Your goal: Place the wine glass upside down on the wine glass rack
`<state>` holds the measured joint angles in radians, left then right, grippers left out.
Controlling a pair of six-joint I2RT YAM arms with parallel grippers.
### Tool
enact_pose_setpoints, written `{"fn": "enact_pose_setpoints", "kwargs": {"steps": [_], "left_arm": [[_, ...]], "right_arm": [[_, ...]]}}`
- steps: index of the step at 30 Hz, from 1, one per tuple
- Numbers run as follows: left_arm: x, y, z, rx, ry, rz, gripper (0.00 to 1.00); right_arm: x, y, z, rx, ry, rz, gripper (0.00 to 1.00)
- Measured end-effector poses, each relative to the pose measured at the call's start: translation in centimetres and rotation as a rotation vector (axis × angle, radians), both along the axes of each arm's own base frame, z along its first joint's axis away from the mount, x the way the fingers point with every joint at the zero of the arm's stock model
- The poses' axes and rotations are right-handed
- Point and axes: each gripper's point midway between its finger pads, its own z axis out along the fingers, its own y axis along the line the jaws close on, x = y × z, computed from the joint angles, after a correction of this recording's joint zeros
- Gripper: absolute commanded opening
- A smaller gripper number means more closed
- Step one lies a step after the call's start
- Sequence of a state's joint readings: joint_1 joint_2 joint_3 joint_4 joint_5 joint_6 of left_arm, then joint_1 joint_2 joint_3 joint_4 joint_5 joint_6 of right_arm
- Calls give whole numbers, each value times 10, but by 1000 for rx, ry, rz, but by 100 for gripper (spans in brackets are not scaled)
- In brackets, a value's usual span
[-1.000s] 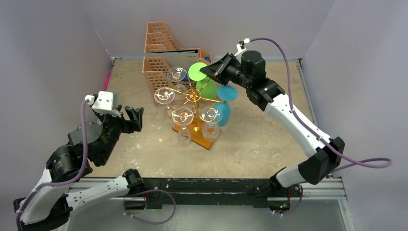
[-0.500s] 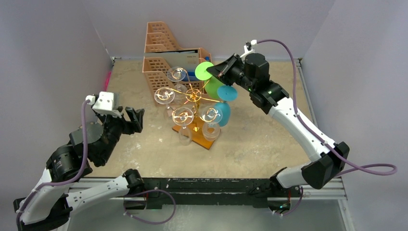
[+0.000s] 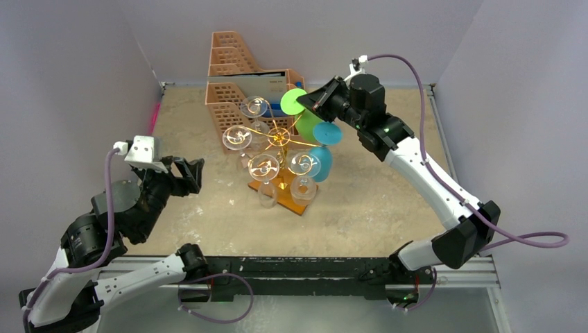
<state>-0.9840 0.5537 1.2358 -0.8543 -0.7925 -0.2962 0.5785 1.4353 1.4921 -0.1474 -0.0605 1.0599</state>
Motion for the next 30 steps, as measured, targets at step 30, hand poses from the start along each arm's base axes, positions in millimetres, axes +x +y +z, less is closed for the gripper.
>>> {"fn": "enact_pose_setpoints", "kwargs": {"steps": [30], "left_arm": [[-4,-2,-7,-11,13,-24,69]], "right_arm": [[22,11,-9,-68,-5,6,25]]}}
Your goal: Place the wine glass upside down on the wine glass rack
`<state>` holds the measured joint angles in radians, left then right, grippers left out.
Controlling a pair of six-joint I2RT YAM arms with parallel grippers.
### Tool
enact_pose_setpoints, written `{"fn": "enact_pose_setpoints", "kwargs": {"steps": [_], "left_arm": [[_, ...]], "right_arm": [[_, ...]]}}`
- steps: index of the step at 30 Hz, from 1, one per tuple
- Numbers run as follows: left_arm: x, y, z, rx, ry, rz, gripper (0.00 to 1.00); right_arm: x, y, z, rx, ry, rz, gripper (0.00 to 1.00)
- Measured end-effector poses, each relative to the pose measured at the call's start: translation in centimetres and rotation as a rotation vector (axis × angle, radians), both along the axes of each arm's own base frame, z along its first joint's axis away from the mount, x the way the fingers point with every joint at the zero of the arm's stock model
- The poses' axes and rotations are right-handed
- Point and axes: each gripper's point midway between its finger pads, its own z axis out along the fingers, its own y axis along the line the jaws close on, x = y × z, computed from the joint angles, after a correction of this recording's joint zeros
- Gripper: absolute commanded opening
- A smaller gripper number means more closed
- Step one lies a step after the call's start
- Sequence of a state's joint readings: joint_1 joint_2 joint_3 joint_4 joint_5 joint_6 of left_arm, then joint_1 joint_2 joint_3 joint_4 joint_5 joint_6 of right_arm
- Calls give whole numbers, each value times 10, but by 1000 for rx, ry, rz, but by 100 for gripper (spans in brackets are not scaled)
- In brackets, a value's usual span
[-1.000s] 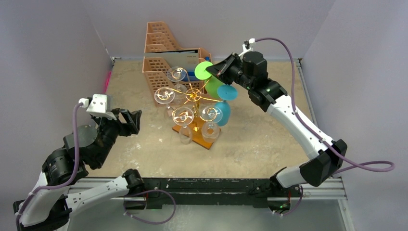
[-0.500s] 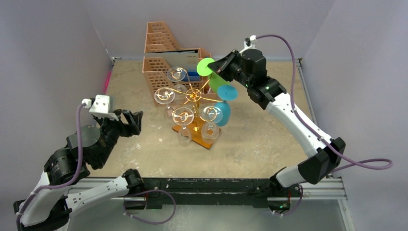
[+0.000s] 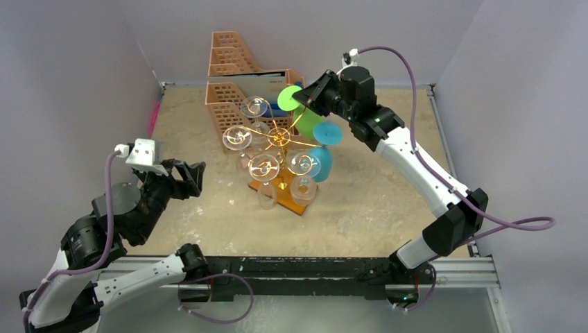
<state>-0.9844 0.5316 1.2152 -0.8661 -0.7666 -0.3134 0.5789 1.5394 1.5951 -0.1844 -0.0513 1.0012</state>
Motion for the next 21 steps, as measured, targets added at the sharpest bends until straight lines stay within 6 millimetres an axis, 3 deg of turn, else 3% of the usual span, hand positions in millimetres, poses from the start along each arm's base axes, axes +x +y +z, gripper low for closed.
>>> {"fn": "enact_pose_setpoints", "kwargs": {"steps": [12,16,21], "left_arm": [[-4,6,-9,24,29,8,69],[-10,8,-7,57,52,-26,70],[-15,9,-7,81,78,-50,78]], "right_arm": [[-18,-9,13,-59,-2,36,52],[-25,-13,15,-89,-2,51,55],[-38,-23,15,-129,2,61,57]]}}
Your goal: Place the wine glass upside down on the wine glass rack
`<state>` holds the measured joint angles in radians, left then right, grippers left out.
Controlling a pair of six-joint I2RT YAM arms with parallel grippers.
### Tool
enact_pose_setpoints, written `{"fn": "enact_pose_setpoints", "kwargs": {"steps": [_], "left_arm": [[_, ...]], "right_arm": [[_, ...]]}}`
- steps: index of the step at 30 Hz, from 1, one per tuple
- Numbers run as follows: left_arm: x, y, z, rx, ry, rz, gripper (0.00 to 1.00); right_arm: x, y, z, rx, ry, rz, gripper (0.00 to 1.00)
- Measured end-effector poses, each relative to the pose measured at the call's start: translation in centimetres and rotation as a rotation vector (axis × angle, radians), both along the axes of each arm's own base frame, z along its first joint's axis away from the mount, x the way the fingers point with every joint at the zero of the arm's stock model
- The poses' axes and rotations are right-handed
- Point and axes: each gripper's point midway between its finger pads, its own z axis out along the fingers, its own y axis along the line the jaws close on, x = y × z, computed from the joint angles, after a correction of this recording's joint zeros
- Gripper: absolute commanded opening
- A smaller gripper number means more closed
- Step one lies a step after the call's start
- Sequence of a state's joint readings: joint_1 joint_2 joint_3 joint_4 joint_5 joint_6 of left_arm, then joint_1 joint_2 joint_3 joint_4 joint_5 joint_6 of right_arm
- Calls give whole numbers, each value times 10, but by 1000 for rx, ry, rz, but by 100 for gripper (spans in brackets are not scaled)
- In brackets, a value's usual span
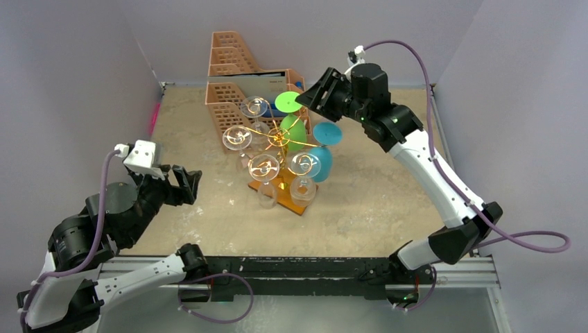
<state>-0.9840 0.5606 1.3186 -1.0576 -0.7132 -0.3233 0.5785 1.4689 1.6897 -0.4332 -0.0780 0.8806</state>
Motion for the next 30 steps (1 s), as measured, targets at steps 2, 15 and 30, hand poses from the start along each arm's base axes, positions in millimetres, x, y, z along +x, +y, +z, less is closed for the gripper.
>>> {"fn": "enact_pose_setpoints", "kwargs": {"steps": [2,15,30], "left_arm": [[-1,1,-2,4,10,-1,79],[-11,31,15,-86,-50,68,82],[-33,74,54,-131,-221,58,85]], "right_arm": [[-5,-4,4,-8,-10,4,57],[-52,-91,23,-302,-255,-91,69],[-104,-242,42,-839,-491,-407,99]]}}
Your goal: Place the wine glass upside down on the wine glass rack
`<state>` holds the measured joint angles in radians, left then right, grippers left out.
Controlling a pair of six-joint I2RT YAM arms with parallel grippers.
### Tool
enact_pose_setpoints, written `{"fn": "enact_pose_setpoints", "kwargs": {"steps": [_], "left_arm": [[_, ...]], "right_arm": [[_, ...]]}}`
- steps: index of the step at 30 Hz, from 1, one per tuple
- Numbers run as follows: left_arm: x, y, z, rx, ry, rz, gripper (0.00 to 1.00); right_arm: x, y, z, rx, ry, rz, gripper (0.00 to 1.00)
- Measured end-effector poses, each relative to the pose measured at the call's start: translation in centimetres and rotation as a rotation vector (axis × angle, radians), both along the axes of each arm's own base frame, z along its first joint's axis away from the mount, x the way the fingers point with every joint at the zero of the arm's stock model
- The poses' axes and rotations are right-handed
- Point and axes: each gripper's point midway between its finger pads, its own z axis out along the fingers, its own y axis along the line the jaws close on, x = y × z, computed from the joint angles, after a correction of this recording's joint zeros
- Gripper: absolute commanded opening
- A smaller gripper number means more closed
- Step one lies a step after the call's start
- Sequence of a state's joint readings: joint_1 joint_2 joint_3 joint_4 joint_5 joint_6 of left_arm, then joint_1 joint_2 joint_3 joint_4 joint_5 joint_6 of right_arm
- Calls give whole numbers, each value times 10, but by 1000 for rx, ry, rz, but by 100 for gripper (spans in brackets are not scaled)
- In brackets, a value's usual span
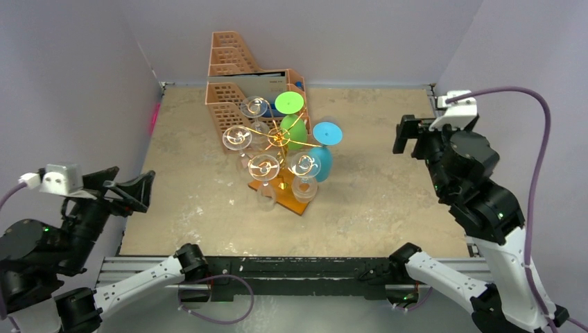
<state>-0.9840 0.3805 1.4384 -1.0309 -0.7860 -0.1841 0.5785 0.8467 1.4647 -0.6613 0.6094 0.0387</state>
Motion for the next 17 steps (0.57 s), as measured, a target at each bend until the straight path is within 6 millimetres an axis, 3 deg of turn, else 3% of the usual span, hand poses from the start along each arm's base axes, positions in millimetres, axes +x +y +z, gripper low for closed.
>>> {"fn": "enact_pose_setpoints", "kwargs": {"steps": [8,17], "left_arm": [[-15,15,22,-45,-67,-40,87],[-21,9,27,-31,-89,-105,88]], "right_arm": [[-31,-36,21,-38,-93,-63,99],[-47,-46,15,-17,-94,-67,99]]}}
